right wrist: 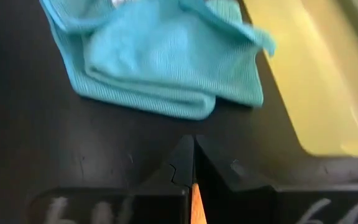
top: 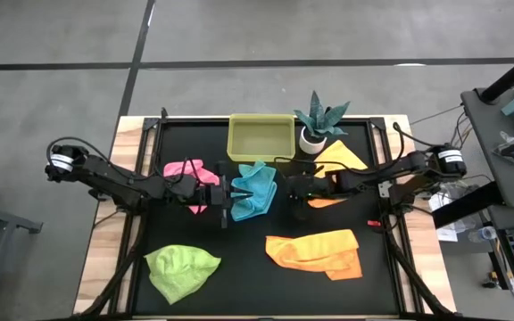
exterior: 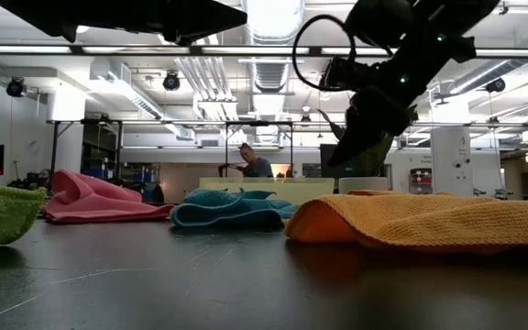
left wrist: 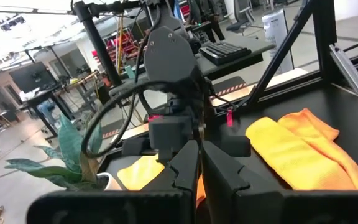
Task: Fold microfiber towels
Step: Fold the top orange microfiber cloth
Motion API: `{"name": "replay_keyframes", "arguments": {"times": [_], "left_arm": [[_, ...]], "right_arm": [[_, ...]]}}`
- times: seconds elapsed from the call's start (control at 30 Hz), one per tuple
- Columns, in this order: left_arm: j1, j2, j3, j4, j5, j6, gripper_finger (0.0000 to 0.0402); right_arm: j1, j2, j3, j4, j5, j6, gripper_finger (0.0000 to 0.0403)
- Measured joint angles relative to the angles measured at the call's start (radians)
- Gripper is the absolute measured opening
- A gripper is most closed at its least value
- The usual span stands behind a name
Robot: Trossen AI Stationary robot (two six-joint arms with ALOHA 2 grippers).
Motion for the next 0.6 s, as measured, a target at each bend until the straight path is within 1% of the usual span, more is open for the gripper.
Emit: {"name": "replay_keyframes", "arguments": {"times": [0.13, 0.27, 0.37, 0.47, 0.6], "left_arm": [[0.0, 0.0, 0.0, 0.0, -0.003, 0.001, 0.0006], [0.0, 0.0, -0.001, -0.001, -0.043, 0.002, 0.0006], [0.0, 0.004, -0.006, -0.003, -0.045, 0.002, 0.0006], [0.0, 0.013, -0.016, -0.002, -0.045, 0.002, 0.0006], [0.0, 0.013, -0.034, -0.004, -0.045, 0.001, 0.0006]], "right_arm": [[0.0, 0.025, 0.024, -0.032, 0.0, 0.011, 0.0009], [0.0, 0.03, 0.033, -0.041, -0.004, 0.068, 0.0009], [0.0, 0.028, 0.033, -0.041, -0.053, 0.092, 0.0018], [0.0, 0.027, 0.033, -0.039, -0.083, 0.104, 0.004], [0.0, 0.035, 0.032, -0.043, -0.097, 0.133, 0.0085]]}}
